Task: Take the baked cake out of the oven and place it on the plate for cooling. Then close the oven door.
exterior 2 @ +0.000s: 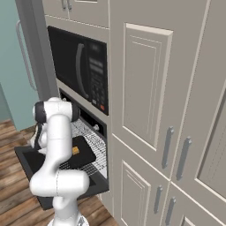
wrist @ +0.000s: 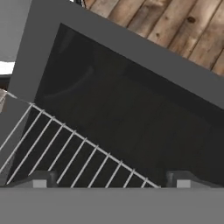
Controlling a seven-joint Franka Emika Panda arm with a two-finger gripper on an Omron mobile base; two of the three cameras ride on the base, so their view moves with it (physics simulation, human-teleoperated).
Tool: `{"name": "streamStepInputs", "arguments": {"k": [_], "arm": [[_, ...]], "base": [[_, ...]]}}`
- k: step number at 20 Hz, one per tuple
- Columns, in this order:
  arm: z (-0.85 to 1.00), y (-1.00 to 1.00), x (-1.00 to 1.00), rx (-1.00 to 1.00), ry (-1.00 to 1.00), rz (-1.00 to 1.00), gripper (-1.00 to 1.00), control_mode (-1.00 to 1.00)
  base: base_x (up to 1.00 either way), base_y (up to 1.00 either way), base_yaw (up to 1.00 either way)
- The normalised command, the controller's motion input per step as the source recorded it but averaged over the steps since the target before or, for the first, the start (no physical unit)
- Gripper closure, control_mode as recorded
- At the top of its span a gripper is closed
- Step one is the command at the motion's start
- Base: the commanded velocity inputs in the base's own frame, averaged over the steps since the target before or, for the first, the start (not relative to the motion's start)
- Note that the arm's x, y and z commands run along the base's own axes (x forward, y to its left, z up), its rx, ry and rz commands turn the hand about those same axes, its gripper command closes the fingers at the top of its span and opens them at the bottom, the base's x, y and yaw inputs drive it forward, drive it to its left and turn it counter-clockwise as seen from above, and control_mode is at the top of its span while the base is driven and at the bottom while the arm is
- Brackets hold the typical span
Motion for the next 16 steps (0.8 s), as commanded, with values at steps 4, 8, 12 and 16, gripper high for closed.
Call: {"name": "streamStepInputs", "arguments": {"k": [4, 8, 12, 16], "arm": [[0.73, -0.33, 0.55, -0.08, -0.31, 0.0, -1.0, -1.0], [0.33, -0.33, 0.26, -0.2, -0.27, 0.0, -1.0, -1.0], [-0.27, -0.1, 0.1, -0.08, -0.05, 0.0, -1.0, -1.0], [-0.1, -0.01, 0.39, 0.0, 0.0, 0.0, -1.0, -1.0]], "base": [[0.0, 0.0, 0.0], [0.0, 0.0, 0.0], [0.0, 0.0, 0.0], [0.0, 0.0, 0.0]]}}
